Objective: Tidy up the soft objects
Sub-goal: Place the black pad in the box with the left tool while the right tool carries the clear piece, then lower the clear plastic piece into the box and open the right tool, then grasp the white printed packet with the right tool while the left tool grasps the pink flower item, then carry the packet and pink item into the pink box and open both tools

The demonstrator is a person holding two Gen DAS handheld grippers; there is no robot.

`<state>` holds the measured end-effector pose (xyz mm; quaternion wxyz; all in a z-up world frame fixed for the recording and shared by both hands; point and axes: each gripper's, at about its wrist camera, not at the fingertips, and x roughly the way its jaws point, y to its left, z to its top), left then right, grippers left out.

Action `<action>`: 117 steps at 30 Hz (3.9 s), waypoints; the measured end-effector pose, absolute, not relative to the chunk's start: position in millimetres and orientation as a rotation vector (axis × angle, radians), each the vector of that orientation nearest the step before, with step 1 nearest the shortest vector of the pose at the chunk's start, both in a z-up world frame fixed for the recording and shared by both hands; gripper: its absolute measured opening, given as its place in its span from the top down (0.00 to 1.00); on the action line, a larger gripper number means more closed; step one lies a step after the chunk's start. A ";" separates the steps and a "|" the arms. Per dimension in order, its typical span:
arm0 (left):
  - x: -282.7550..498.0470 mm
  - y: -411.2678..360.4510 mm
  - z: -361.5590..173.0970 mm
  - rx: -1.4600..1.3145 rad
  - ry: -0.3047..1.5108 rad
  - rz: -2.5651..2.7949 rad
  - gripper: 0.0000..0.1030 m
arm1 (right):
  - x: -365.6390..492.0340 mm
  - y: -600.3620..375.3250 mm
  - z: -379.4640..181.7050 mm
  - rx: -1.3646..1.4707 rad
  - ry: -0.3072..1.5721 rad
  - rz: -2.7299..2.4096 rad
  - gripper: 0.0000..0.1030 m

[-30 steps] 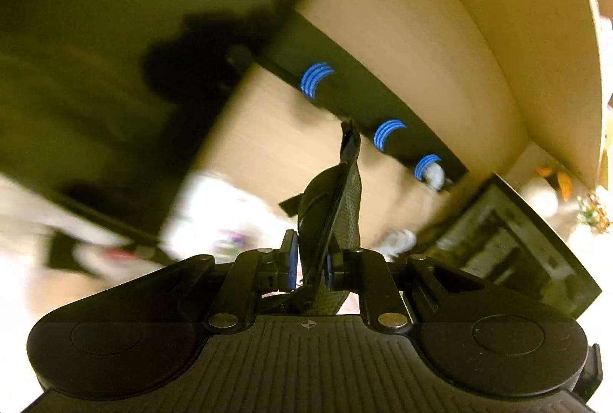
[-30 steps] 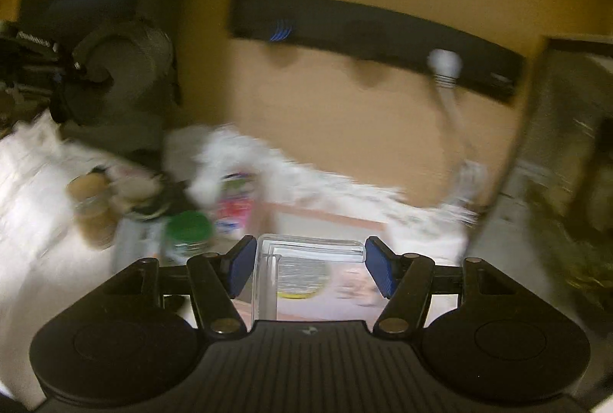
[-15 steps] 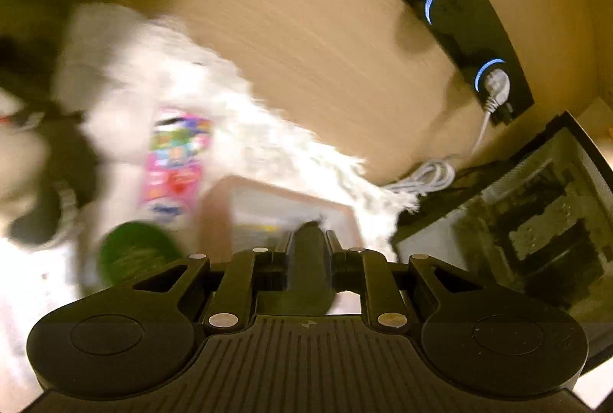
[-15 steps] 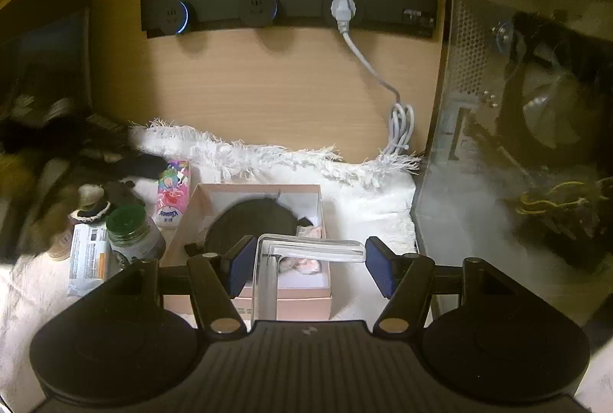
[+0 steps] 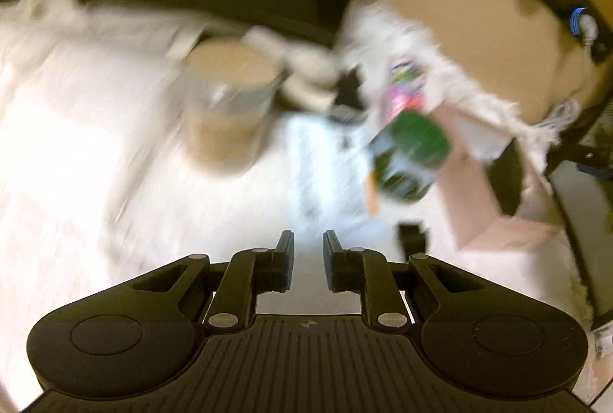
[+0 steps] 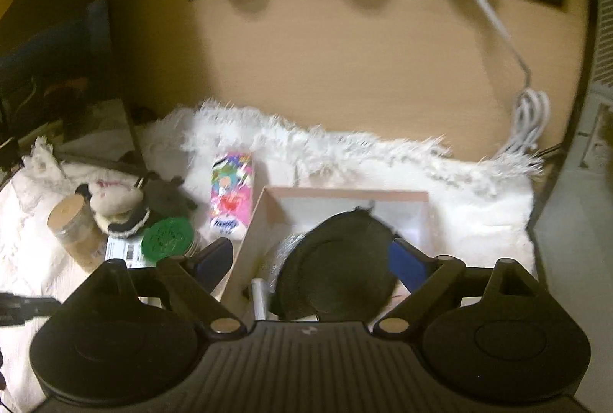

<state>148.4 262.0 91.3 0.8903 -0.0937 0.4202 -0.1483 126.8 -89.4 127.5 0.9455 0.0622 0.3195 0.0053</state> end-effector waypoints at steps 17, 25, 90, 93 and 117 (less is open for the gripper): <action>161.8 267.4 58.2 -0.222 0.860 -0.270 0.83 | 74.0 9.1 44.3 -0.063 0.810 0.115 0.13; 167.8 299.3 50.9 -0.301 0.860 -0.253 0.83 | 91.1 66.2 68.4 -0.148 0.745 0.140 0.13; 164.5 159.3 39.7 -0.083 1.005 -0.426 0.75 | 78.2 -55.8 133.7 0.021 0.708 -0.123 0.27; 179.5 155.6 32.4 -0.138 1.058 -0.455 0.74 | 76.4 -54.6 128.8 0.022 0.720 -0.111 0.27; 159.7 169.2 38.8 -0.018 1.011 -0.602 0.79 | 84.3 -25.6 159.9 -0.144 0.651 -0.077 0.27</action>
